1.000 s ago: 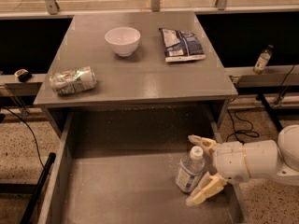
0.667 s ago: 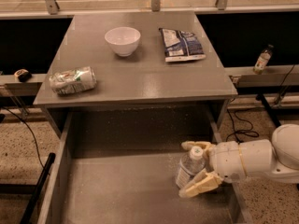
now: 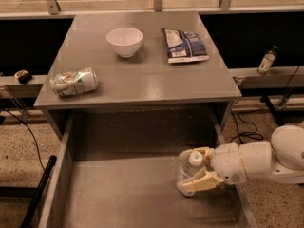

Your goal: Pick blue plastic bottle from top drawer and place on counter

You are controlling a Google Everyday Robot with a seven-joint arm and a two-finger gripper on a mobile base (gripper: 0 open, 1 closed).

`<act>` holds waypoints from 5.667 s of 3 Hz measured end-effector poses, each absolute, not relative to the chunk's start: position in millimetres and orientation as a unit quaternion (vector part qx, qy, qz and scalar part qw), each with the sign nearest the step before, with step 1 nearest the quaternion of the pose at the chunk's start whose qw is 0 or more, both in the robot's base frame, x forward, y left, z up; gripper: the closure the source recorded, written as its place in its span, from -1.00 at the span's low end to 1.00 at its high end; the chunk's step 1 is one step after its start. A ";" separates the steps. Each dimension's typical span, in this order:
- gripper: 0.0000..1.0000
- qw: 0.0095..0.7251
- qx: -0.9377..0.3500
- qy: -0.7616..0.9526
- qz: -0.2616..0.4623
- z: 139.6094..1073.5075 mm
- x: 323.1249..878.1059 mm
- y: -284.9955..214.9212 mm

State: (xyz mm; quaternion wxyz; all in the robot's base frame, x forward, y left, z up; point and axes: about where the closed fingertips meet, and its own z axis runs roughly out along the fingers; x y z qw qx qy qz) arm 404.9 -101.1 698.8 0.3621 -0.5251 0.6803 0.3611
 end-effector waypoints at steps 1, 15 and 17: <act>0.75 0.393 -0.534 0.665 0.344 718.9 405.0 -104.2; 1.00 0.461 -0.458 0.680 0.340 987.7 609.6 -85.0; 1.00 0.458 -0.421 0.732 0.278 965.1 652.2 -90.9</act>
Offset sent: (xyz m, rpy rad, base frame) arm 0.0134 -0.1024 0.1994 0.1300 -0.3888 -0.0777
